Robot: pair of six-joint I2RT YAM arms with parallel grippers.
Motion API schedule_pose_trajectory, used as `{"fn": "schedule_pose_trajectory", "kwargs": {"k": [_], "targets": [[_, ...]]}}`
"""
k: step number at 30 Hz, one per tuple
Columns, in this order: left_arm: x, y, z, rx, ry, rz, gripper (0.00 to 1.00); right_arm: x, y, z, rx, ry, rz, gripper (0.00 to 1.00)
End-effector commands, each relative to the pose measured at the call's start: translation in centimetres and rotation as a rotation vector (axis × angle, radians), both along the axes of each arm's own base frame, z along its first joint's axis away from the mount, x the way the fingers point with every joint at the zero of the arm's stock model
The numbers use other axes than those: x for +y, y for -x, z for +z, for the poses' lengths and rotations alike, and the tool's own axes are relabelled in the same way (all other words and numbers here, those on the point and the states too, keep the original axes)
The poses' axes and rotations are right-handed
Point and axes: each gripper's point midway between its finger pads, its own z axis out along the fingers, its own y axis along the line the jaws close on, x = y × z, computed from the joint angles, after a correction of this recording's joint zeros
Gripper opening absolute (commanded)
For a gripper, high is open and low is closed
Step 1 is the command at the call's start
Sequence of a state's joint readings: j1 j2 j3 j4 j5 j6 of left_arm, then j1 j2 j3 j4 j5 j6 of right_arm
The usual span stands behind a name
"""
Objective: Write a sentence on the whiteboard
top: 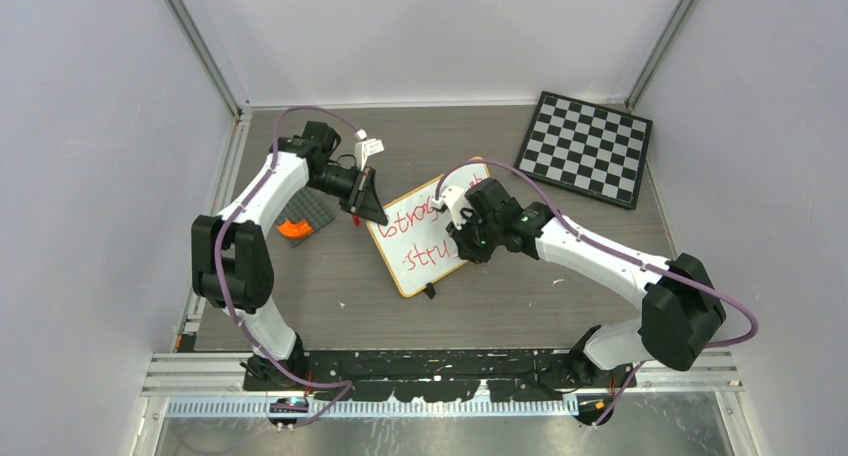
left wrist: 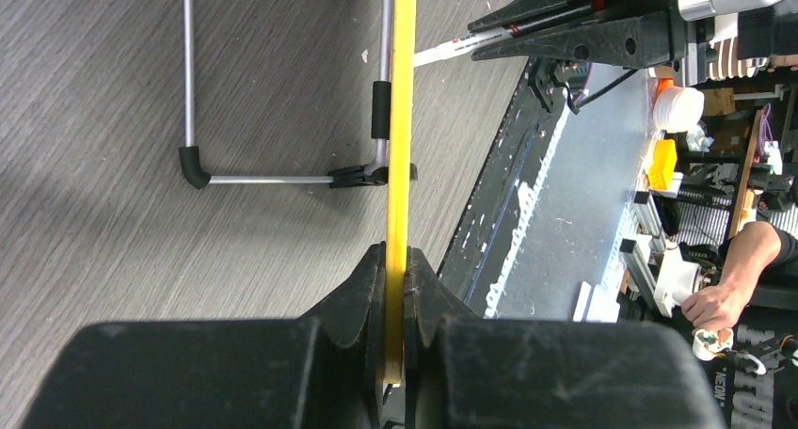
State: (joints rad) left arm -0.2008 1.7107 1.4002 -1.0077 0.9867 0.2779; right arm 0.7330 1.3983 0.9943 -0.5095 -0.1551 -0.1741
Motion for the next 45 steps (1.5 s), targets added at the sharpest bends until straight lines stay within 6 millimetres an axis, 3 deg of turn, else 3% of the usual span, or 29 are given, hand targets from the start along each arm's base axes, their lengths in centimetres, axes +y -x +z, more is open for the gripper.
{"fn": "schedule_pose_trajectory", "kwargs": {"k": [1,10,20,45], "targets": [[0.6,-0.3,-0.7,0.002,-0.067,0.019,0.0,0.2,-1.0,1.5,-0.071,-0.029,-0.004,0.0],[0.7,-0.2,-0.6,-0.001,-0.069,0.014,0.0,0.3,0.3,4.8,-0.045,-0.055,0.04,0.0],[0.7,-0.2,-0.5,-0.004,-0.07,0.009,0.0,-0.1,-0.2,6.5,0.003,-0.132,0.023,0.0],[0.6,-0.2,-0.6,-0.005,-0.062,0.01,0.0,0.1,-3.7,4.0,-0.059,-0.09,-0.091,0.0]]}}
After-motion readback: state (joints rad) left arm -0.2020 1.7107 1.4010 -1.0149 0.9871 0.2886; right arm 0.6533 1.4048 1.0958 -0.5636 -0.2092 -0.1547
